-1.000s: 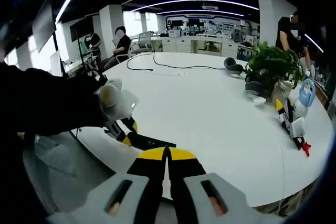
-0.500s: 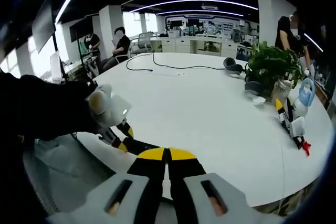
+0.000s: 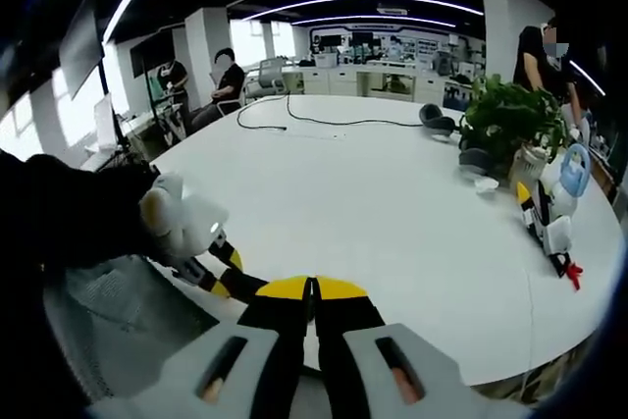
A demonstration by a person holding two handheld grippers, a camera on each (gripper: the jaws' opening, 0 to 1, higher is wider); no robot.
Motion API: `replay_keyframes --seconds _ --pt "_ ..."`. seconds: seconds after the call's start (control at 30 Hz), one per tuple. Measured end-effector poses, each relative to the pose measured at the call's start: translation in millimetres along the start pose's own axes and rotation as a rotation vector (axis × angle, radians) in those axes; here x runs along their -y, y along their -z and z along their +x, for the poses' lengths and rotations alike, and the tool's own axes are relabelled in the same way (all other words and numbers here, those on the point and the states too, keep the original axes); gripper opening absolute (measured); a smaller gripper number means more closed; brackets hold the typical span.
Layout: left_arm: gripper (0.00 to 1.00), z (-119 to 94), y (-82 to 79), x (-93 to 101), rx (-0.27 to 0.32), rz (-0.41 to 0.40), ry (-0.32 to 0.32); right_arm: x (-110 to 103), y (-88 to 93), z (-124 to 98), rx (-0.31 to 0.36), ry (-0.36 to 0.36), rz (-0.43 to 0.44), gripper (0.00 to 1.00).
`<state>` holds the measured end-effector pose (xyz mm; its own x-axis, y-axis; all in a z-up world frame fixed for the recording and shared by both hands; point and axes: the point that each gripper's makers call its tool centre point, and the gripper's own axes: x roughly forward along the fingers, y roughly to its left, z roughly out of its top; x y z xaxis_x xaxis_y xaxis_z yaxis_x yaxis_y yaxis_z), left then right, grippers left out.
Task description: Press the specified remote control buttons in sequence, fully releasing each button before pressing the next.
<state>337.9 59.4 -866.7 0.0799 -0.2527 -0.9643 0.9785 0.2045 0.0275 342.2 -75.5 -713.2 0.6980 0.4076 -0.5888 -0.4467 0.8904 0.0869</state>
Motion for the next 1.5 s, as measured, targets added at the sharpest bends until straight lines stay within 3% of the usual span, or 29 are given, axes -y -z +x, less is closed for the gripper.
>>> replay_keyframes --seconds 0.37,0.5,0.63,0.8,0.97,1.03,1.1,1.4,1.5 --pt "0.24 0 0.4 16.2 0.041 -0.027 -0.006 -5 2.1 2 -0.019 -0.023 0.002 0.00" --pt "0.24 -1 0.6 20.7 0.054 -0.036 -0.011 -11 -0.1 5 -0.029 -0.069 0.029 0.00" --pt "0.24 -1 1.1 23.2 0.075 -0.054 -0.017 -18 1.0 9 -0.077 -0.125 0.070 0.00" --pt "0.24 -2 1.7 24.2 0.146 -0.072 -0.018 -15 -6.1 24 -0.128 -0.103 0.068 0.00" --pt "0.24 -3 1.5 24.2 0.214 -0.084 -0.019 -19 1.8 47 -0.278 -0.111 0.224 0.00" --pt "0.24 -3 1.4 24.4 0.237 -0.095 -0.020 -21 -2.3 62 -0.268 -0.117 0.292 0.00" --pt "0.24 -3 0.9 24.0 0.256 -0.107 -0.023 -20 3.8 68 -0.310 -0.108 0.351 0.00" --pt "0.24 -3 -0.8 25.0 0.287 -0.097 -0.022 -17 55.0 88 -0.552 -0.044 0.599 0.00" --pt "0.24 -3 -0.7 25.2 0.293 -0.095 -0.022 -13 64.8 91 -0.549 -0.021 0.608 0.00"
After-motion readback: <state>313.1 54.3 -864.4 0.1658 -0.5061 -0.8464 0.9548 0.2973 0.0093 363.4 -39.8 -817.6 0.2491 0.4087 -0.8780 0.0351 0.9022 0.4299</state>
